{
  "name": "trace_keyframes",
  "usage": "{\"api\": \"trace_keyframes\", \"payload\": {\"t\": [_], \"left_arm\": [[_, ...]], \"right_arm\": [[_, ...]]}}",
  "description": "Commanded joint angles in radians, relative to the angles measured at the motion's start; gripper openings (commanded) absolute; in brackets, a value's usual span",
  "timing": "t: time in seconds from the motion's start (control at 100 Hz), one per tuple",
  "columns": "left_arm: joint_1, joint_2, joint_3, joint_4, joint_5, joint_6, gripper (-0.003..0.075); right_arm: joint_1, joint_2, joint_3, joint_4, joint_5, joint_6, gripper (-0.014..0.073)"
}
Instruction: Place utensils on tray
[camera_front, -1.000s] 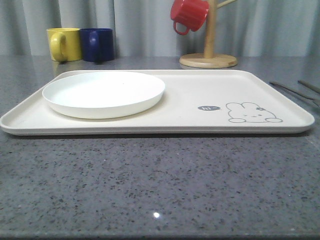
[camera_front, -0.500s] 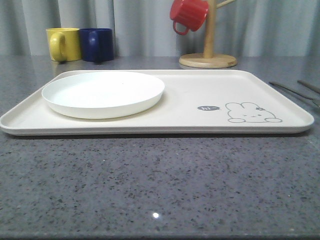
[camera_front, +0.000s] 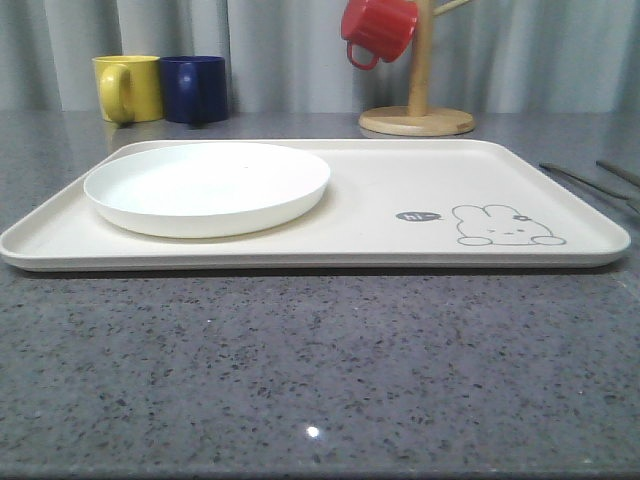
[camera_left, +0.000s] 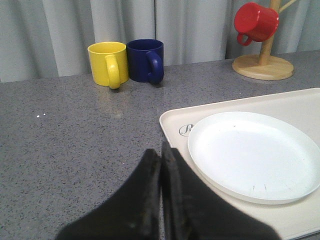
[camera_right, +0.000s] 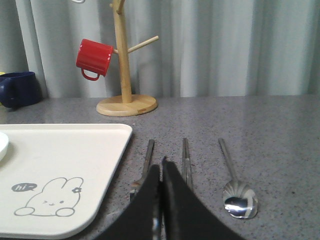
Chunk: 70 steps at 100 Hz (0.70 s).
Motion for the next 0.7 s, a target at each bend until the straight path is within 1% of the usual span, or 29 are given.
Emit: {"api": "trace_keyframes", "payload": {"t": [0.0,0.12,0.41,0.53,0.69], "left_arm": [[-0.006,0.003,-0.028,-0.005,-0.081,0.0,-0.0019],[-0.006,0.003,-0.028,-0.005,-0.081,0.0,-0.0019],[-0.006,0.003,-0.028,-0.005,-0.081,0.0,-0.0019],[-0.006,0.003,-0.028,-0.005,-0.081,0.0,-0.0019],[-0.006,0.003,-0.028,-0.005,-0.081,0.0,-0.0019]], "right_arm": [[-0.004,0.051,-0.127,-0.011,0.055,-0.002,-0.0069],[-0.004,0.16,-0.293,-0.012,0.201,-0.002,-0.0069],[-0.004,0.528,-0.627,-0.011,0.532,-0.002,-0.0069],[-0.004,0.662,-0.731,-0.011,0.596,-0.002,-0.0069],[-0.004,0.794,-0.81,-0.011,0.611,-0.002,-0.0069]]}}
